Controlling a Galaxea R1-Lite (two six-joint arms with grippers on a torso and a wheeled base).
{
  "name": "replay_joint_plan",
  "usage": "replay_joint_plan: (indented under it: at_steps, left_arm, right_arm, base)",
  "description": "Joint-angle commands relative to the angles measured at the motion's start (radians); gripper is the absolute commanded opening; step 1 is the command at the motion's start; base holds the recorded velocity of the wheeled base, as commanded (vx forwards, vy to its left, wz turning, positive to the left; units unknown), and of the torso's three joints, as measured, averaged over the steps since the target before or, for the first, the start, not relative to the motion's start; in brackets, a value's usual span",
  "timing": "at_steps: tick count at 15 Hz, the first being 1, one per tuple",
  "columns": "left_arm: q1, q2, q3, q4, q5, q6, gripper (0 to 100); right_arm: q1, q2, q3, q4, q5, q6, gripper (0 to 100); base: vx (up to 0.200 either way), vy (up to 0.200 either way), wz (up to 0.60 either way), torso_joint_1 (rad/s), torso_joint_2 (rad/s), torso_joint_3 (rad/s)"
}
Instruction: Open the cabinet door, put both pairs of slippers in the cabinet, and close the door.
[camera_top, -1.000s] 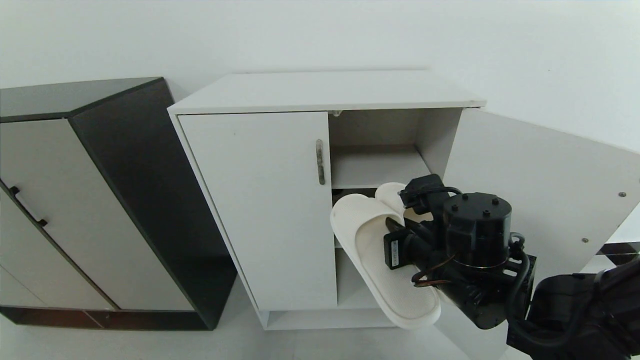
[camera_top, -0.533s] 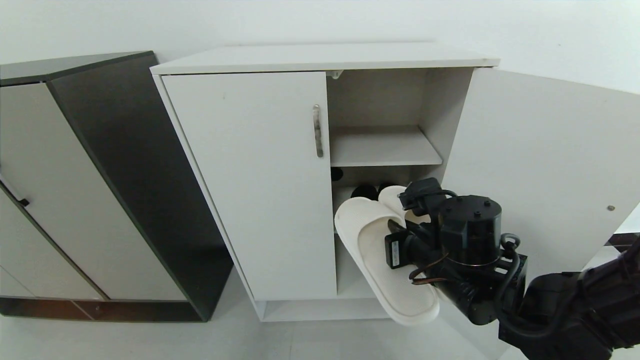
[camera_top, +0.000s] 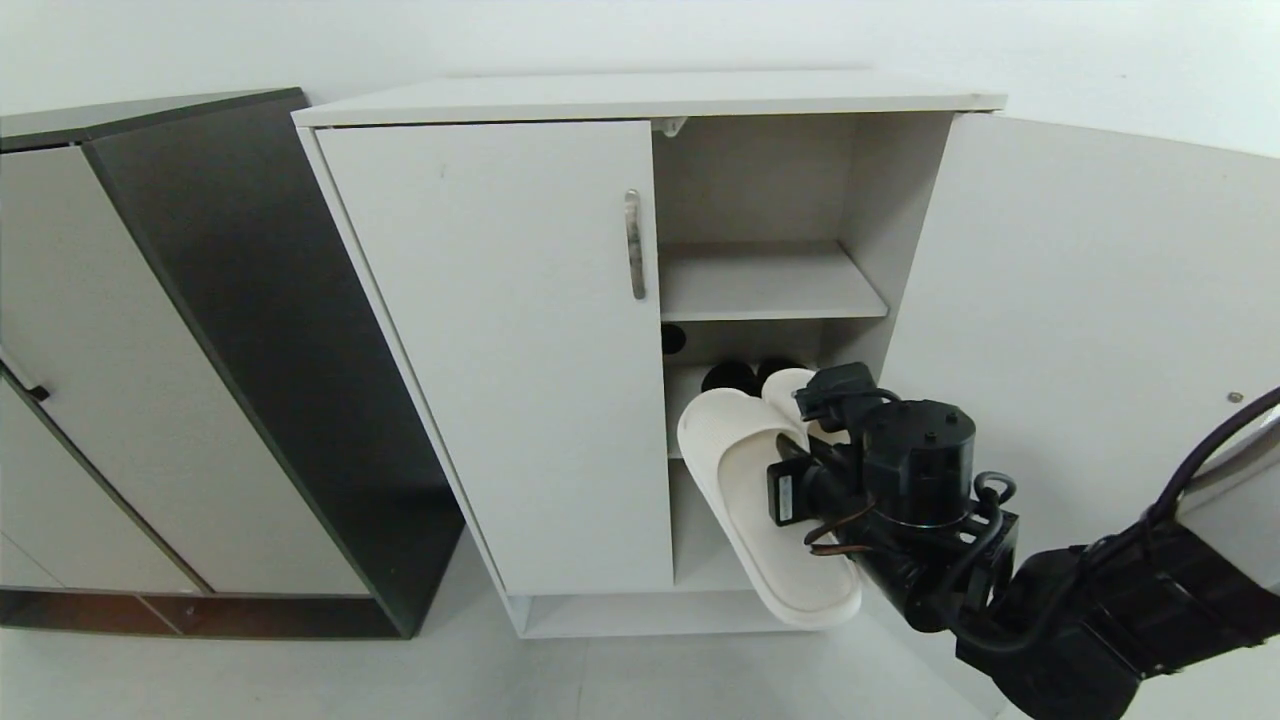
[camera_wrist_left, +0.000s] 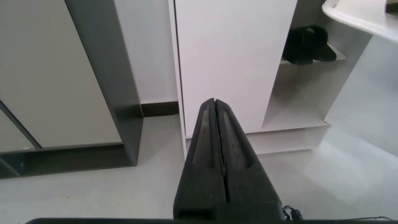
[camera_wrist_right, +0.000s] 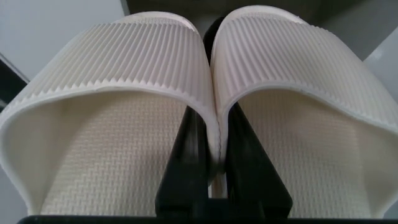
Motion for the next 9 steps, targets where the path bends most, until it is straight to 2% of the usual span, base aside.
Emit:
replay_joint_plan:
  at_steps: [1,2,3,4,8,9]
  left_arm:
    - [0.0,0.0,0.0,0.0,0.0,0.0,0]
    - [0.0,0.0,0.0,0.0,0.0,0.0,0]
    - [0.0,0.0,0.0,0.0,0.0,0.0,0]
    - [0.0,0.0,0.0,0.0,0.0,0.0,0]
    - [0.0,0.0,0.0,0.0,0.0,0.0,0]
    - [0.0,0.0,0.0,0.0,0.0,0.0,0]
  right_arm:
    - [0.0,0.057,-0.008,-0.034,-0.002,-0.029,0]
    - [0.002,0.081,-0.071,-0.009,-0.057,-0.089,0]
    - [0.002,0.087,-0.115,0.028,-0.1,-0.086,0]
    - [0.002,0.07,-0.242,0.189,-0.156,-0.058,0]
    - [0.068,-0.045,-0.578,0.842,-0.246,0.164,0]
    - [0.081,-0.051,-0.635,0.914,-0.274,0.196,0]
  base:
    - [0.0,0.0,0.0,0.0,0.0,0.0]
    - [0.0,0.0,0.0,0.0,0.0,0.0]
    - [0.0,0.0,0.0,0.0,0.0,0.0]
    - [0.0,0.0,0.0,0.0,0.0,0.0]
    - [0.0,0.0,0.0,0.0,0.0,0.0]
    - [0.0,0.0,0.0,0.0,0.0,0.0]
